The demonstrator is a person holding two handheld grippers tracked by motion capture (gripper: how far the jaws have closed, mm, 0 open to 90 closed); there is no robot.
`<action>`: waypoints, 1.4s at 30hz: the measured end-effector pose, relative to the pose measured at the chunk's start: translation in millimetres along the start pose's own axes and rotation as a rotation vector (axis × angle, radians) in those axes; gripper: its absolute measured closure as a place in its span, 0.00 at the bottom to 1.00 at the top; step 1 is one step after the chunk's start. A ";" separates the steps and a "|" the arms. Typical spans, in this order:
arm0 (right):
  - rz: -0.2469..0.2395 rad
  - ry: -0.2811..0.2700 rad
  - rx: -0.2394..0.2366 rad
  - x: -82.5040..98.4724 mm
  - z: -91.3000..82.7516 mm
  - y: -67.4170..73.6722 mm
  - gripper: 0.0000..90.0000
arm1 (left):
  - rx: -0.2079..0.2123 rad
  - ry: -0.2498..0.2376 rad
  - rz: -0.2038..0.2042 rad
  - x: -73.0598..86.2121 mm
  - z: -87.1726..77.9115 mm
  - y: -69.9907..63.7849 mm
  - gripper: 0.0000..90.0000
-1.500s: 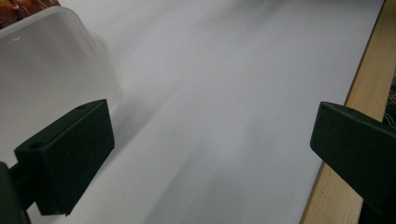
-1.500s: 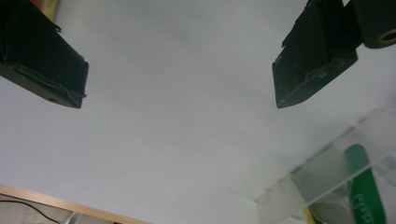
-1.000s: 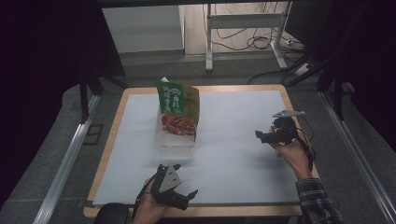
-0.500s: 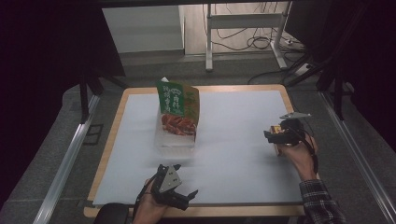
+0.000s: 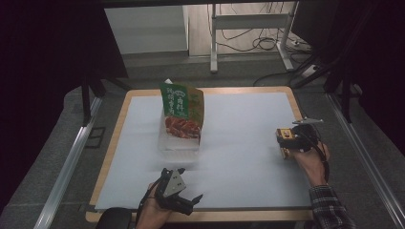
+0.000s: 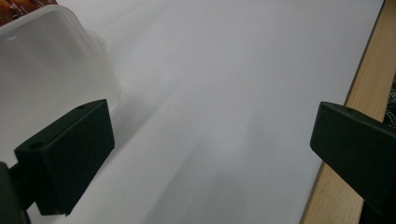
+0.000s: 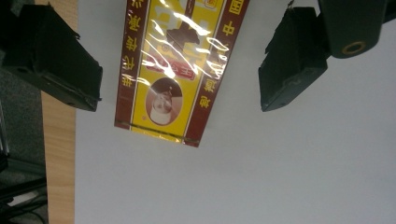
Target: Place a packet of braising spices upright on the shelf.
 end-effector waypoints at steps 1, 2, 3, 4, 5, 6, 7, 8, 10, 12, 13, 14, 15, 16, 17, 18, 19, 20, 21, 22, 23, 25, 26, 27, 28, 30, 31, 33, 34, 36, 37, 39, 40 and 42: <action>0.011 0.010 -0.001 3.1 2.3 -1.2 0.15 | 0.000 0.000 0.000 0.0 0.1 -0.1 0.00; 0.011 0.010 -0.001 3.1 2.3 -1.2 0.15 | 0.000 0.000 0.000 0.0 0.1 -0.1 0.00; 0.012 0.023 0.004 5.8 5.2 -1.5 0.15 | 0.000 -0.001 0.000 -0.1 0.1 -0.2 0.00; 0.012 0.023 0.004 5.8 5.2 -1.5 0.15 | 0.000 -0.001 0.000 -0.1 0.1 -0.2 0.00; 0.006 0.036 0.014 8.1 8.0 -1.8 0.15 | 0.000 0.001 0.001 0.0 0.1 -0.1 0.00; 0.006 0.036 0.014 8.1 8.0 -1.8 0.15 | 0.000 0.001 0.001 0.0 0.1 -0.1 0.00; 0.008 0.045 0.019 9.9 10.0 -2.0 0.15 | -0.001 0.001 0.002 0.0 0.1 0.0 0.00; 0.008 0.049 0.020 10.7 10.7 -2.1 0.15 | -0.001 0.000 0.001 0.0 0.1 -0.2 0.00; 0.010 0.059 0.024 11.9 11.7 -2.1 0.15 | -0.001 0.000 0.002 -0.1 0.0 -0.2 0.00; 0.013 0.069 0.030 13.4 13.0 -2.0 0.15 | -0.001 0.000 0.001 -0.1 0.0 -0.2 0.00; 0.016 0.082 0.033 14.8 14.1 -1.5 0.17 | -0.002 0.000 0.001 -0.1 -0.1 -0.2 0.00; 0.018 0.087 0.032 15.3 14.3 -1.3 0.18 | -0.002 0.000 0.001 -0.1 -0.2 -0.1 0.00; 0.018 0.087 0.032 15.3 14.3 -1.3 0.18 | -0.002 0.000 0.001 -0.1 -0.2 -0.1 0.00; 0.028 0.110 0.040 16.9 15.4 -1.0 0.21 | -0.001 0.000 0.001 -0.1 0.0 -0.2 0.00; 0.023 0.113 0.042 17.4 15.7 -1.1 0.21 | 0.000 0.002 0.002 0.1 0.1 -0.4 0.00; 0.023 0.118 0.045 18.0 16.0 -1.0 0.25 | -0.001 0.003 0.005 0.1 0.2 -0.8 0.00; 0.024 0.127 0.044 18.6 15.8 -0.9 0.27 | 0.000 0.003 0.007 0.1 0.2 -1.0 0.00; 0.027 0.127 0.039 18.6 15.6 -0.8 0.29 | -0.001 0.003 0.009 0.1 0.3 -1.3 0.00; 0.039 0.132 0.034 18.6 15.2 -0.4 0.32 | -0.001 0.003 0.009 0.0 0.4 -1.2 0.00; 0.041 0.136 0.033 18.4 14.7 0.0 0.33 | -0.001 0.005 0.007 0.2 0.7 -1.0 0.00; 0.043 0.142 0.033 18.1 14.2 0.5 0.34 | -0.001 0.006 0.006 0.3 0.7 -0.8 0.00; 0.044 0.149 0.033 17.7 13.6 1.1 0.34 | -0.003 0.005 0.006 0.3 0.2 -0.5 0.00; 0.039 0.149 0.033 17.4 13.3 1.4 0.34 | -0.003 0.003 0.005 0.2 0.0 -0.4 0.00; 0.032 0.149 0.030 16.7 12.1 1.9 0.34 | -0.004 0.003 0.005 0.2 0.0 -0.4 0.00; 0.028 0.141 0.022 15.5 10.9 2.8 0.34 | -0.003 0.005 0.006 0.3 0.1 -0.5 0.00; 0.019 0.132 0.014 14.0 9.2 3.4 0.34 | -0.004 0.005 0.008 0.4 0.2 -0.6 0.00; 0.001 0.118 -0.003 10.6 5.6 5.4 0.34 | -0.002 0.005 0.009 0.3 0.2 -0.7 0.00; -0.019 0.109 -0.022 8.2 3.6 8.3 0.34 | -0.003 0.005 0.009 0.3 0.1 -0.6 0.00; -0.033 0.110 -0.035 7.6 3.1 9.8 0.34 | -0.004 0.005 0.009 0.4 0.1 -0.4 0.00; -0.060 0.105 -0.055 5.8 2.7 15.1 0.34 | -0.004 0.005 0.009 0.4 0.0 -0.3 0.00; -0.080 0.103 -0.070 4.2 2.8 18.9 0.34 | -0.004 0.005 0.009 0.4 0.0 -0.4 0.00; -0.097 0.093 -0.101 1.7 3.7 26.7 0.34 | -0.004 0.006 0.011 0.4 0.1 -0.5 0.00; -0.109 0.092 -0.115 0.4 4.2 30.8 0.34 | -0.004 0.006 0.011 0.4 0.1 -0.7 0.00; -0.122 0.091 -0.129 -0.6 5.1 35.3 0.34 | -0.003 0.006 0.011 0.4 0.1 -0.7 0.00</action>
Point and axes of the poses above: each handheld gripper's, and its own axes: z roughly forward along the jaws, x roughly out of its underside, y roughly to its left, the point moved 5 cm from there along z, roughly forward along the jaws, and after that the axes turned 14 degrees about -x, right-handed, at the moved point
